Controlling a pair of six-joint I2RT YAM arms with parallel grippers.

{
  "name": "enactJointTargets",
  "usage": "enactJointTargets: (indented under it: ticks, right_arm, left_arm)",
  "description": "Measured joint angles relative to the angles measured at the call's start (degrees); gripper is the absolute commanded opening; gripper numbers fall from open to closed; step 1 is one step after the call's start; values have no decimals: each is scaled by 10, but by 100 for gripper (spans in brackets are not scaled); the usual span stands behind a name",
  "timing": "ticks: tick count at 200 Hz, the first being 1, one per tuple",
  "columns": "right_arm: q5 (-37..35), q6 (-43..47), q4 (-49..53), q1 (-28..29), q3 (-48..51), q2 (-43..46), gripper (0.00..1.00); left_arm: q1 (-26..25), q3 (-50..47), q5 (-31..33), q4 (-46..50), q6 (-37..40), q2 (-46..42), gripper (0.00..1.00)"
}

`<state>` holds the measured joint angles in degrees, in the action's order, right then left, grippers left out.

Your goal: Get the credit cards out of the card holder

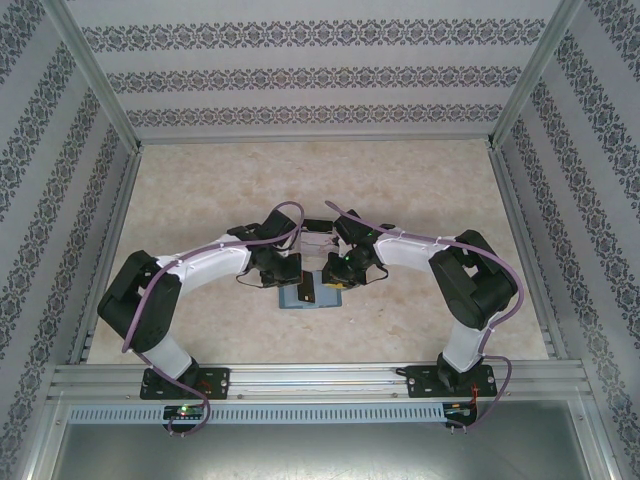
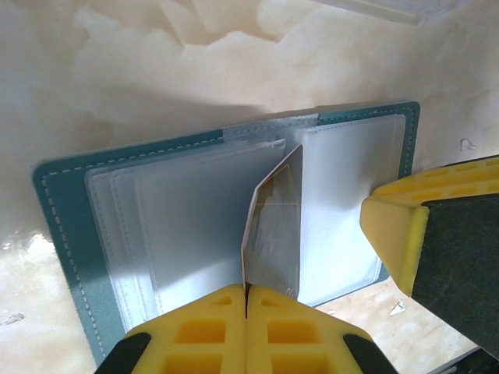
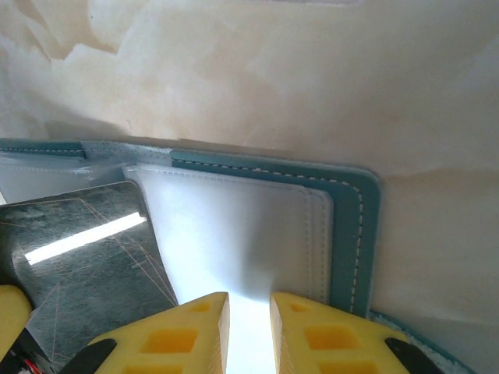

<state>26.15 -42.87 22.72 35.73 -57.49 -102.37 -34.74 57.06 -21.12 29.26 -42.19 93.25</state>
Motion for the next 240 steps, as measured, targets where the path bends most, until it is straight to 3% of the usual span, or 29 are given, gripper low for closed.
enactJointTargets:
  ticks: [143,240]
  right_arm:
    - [-3,2,2,-4,6,5,22]
    - [-3,2,2,-4,6,7,22]
  left_arm:
    - [-19,84,-11,55,29,67,12]
    - [-21,92,-10,61,30,75,5]
